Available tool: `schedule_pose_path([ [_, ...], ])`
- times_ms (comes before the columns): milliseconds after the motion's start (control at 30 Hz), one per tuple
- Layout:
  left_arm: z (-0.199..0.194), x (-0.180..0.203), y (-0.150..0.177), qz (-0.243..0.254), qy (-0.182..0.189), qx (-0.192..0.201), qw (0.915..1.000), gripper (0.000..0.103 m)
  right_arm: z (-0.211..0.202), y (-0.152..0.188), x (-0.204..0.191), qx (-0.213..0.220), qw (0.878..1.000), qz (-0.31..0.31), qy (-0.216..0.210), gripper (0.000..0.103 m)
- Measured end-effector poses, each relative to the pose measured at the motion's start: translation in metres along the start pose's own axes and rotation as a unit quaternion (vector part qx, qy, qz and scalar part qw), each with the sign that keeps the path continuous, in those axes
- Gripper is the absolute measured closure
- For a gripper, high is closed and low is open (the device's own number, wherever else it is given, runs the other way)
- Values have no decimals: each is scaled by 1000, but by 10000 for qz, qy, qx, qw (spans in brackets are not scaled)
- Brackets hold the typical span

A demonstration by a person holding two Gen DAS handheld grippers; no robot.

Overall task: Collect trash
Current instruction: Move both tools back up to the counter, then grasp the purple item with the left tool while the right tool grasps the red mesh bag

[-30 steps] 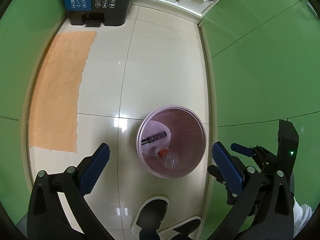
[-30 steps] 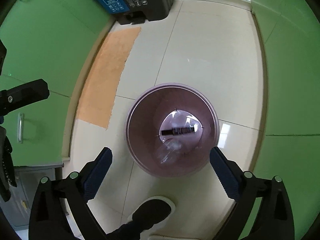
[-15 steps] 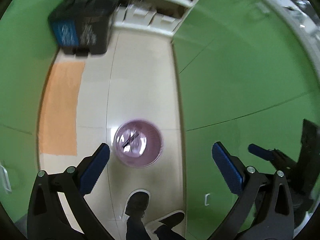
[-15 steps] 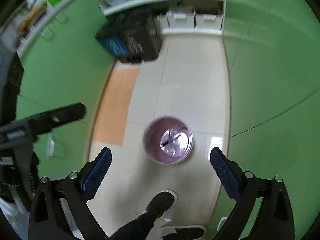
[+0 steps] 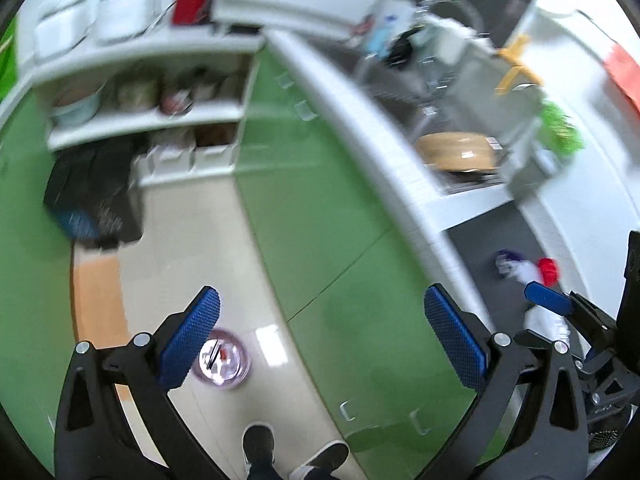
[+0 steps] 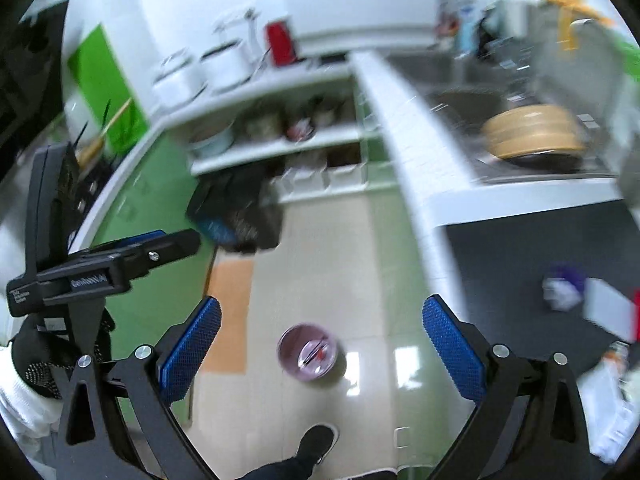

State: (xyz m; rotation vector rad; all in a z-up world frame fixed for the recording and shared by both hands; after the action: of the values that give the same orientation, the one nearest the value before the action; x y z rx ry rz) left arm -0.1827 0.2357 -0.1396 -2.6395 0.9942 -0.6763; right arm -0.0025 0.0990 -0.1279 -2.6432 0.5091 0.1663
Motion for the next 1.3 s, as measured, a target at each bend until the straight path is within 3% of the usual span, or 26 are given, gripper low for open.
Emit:
schedule_pose_path([
  [267,-30,112,-27,1027,349,370,9934,3,-102,37,88,876,9889,960,723,6],
  [533,-17,207,-34,1818,595,273,9811,3,-165,83,170,1204,9661,1805,1399,6],
  [900,35,284,-40,2363,347,-128,9710,3,-166,101,245,909,9605,2049,1651,6],
  [1300,118,305,-48,2344,-21,-942,9676,3,-110,81,311,175,9690,1952,1507,6],
])
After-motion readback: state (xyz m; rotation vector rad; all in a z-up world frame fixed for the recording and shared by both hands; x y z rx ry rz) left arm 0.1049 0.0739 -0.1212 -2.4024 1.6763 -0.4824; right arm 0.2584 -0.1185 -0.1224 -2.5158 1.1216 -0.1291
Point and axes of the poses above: each gripper's, at about its wrist camera, not at the fingertips, and z roughly the way its jaws point, x to its right, y to its underside, the point moved 3 cm from there along z, roughly the way its jaws point, and after that the axes turned 15 degrees about -x, right-handed, at the moved point
